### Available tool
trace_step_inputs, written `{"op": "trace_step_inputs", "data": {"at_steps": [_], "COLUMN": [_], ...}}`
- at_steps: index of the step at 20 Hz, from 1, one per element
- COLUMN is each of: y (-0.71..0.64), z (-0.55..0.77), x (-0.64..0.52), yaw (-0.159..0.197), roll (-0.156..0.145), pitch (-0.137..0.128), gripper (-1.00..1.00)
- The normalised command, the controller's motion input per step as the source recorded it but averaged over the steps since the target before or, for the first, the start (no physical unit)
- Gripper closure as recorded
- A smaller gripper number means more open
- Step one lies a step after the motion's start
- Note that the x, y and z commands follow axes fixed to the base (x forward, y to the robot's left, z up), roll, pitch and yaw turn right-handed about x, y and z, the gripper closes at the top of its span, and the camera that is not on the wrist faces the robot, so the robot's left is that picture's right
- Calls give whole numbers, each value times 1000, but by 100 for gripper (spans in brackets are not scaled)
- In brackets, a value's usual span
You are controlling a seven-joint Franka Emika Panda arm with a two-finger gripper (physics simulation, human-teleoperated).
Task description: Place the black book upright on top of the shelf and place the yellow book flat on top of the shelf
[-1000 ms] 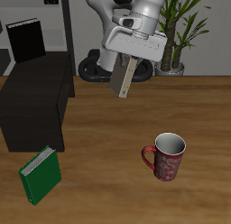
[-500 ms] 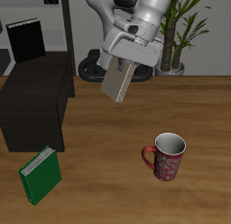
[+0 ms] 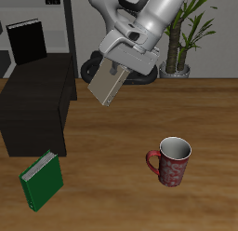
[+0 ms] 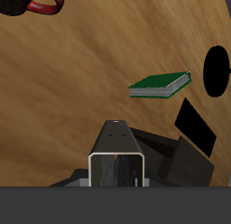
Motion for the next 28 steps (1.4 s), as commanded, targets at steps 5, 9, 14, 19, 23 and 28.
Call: {"op": "trace_step_inputs", "data": {"at_steps": [5, 9, 14, 19, 23, 28], "y": [-236, -279, -296, -63, -96, -172], "z": [248, 120, 237, 94, 124, 122], "x": [131, 151, 120, 161, 106, 122], "yaw": [-99, -62, -73, -28, -21, -30], "roll": [-160, -139, -111, -11, -25, -26], "pitch": [29, 23, -81, 9, -18, -7], "gripper": [100, 100, 100, 100, 100, 100]}}
